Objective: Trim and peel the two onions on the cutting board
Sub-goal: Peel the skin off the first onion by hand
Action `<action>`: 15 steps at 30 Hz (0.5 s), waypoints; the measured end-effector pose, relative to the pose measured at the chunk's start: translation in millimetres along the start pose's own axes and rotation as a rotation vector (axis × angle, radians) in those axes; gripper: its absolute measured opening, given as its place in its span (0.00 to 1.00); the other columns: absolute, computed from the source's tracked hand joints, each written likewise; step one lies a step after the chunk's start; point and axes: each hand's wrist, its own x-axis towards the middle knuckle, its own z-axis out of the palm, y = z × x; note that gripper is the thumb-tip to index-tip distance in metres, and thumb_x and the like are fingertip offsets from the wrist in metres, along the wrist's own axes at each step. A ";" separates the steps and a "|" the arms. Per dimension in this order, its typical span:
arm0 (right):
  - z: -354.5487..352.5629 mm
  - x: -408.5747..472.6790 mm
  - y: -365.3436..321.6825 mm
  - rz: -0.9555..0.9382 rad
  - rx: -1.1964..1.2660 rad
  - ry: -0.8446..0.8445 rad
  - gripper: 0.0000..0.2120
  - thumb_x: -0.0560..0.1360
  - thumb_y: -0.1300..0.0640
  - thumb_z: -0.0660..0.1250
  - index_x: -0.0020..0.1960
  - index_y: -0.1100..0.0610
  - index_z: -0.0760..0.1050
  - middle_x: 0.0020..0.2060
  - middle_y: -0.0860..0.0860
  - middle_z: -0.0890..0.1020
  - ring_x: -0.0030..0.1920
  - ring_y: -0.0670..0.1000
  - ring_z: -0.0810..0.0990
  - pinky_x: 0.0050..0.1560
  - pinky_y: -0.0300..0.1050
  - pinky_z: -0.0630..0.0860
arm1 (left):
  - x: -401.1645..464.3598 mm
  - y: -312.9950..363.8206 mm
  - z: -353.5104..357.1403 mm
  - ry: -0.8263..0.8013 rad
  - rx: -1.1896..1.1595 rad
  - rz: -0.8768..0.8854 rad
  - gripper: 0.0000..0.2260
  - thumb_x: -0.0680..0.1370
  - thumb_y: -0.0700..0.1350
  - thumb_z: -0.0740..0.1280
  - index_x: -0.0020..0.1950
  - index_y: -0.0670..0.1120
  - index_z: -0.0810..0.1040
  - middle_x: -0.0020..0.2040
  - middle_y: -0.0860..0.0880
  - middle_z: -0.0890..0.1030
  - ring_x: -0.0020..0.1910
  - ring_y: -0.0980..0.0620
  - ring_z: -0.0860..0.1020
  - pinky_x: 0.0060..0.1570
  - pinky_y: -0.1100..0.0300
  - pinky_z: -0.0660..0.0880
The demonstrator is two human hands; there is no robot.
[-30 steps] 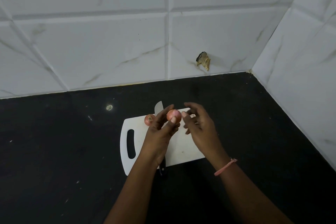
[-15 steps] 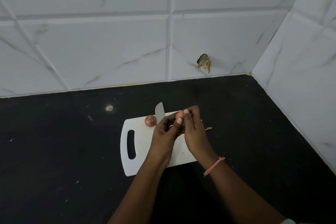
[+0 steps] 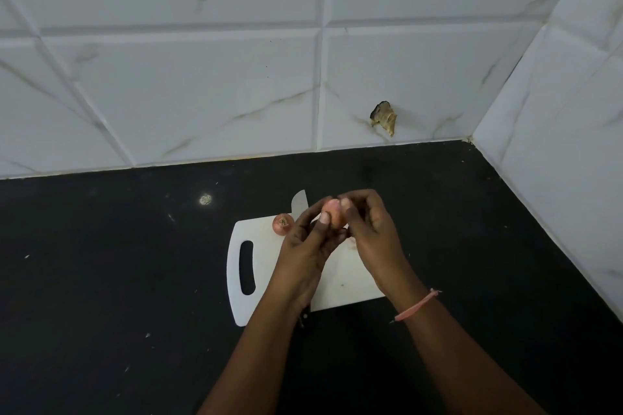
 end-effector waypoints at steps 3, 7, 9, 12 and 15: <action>-5.7 -4.0 1.2 -0.129 -0.108 -0.136 0.13 0.76 0.51 0.68 0.60 0.49 0.73 0.55 0.44 0.78 0.55 0.44 0.79 0.51 0.35 0.78 | 2.0 5.9 -0.6 -0.014 -0.030 -0.010 0.19 0.78 0.47 0.64 0.67 0.40 0.75 0.61 0.40 0.82 0.62 0.45 0.80 0.55 0.58 0.80; -13.3 -3.6 -2.0 -0.187 -0.179 -0.170 0.13 0.78 0.52 0.64 0.62 0.51 0.72 0.54 0.43 0.79 0.53 0.44 0.80 0.48 0.34 0.78 | 3.3 7.6 -2.3 -0.021 -0.010 -0.021 0.18 0.77 0.48 0.65 0.64 0.42 0.78 0.59 0.41 0.83 0.60 0.46 0.81 0.54 0.59 0.80; -16.4 -2.3 -3.5 -0.196 -0.231 -0.161 0.13 0.78 0.51 0.64 0.62 0.53 0.73 0.50 0.44 0.81 0.49 0.43 0.81 0.45 0.34 0.78 | 4.3 8.4 -3.8 -0.022 0.012 -0.028 0.17 0.76 0.48 0.65 0.63 0.43 0.79 0.58 0.43 0.84 0.58 0.47 0.82 0.53 0.59 0.80; -17.9 -3.3 -5.7 -0.223 -0.312 -0.139 0.16 0.77 0.46 0.62 0.60 0.55 0.74 0.45 0.46 0.82 0.45 0.42 0.81 0.42 0.34 0.79 | 5.0 11.1 -5.6 -0.048 0.065 -0.027 0.16 0.76 0.48 0.65 0.61 0.44 0.80 0.56 0.46 0.85 0.56 0.49 0.83 0.51 0.62 0.80; -19.6 -3.9 -3.8 -0.237 -0.363 -0.130 0.15 0.78 0.47 0.63 0.58 0.55 0.74 0.44 0.45 0.82 0.45 0.41 0.81 0.42 0.35 0.79 | 6.4 13.4 -7.3 -0.067 0.110 -0.031 0.16 0.76 0.48 0.66 0.61 0.44 0.80 0.56 0.46 0.85 0.57 0.48 0.83 0.51 0.61 0.80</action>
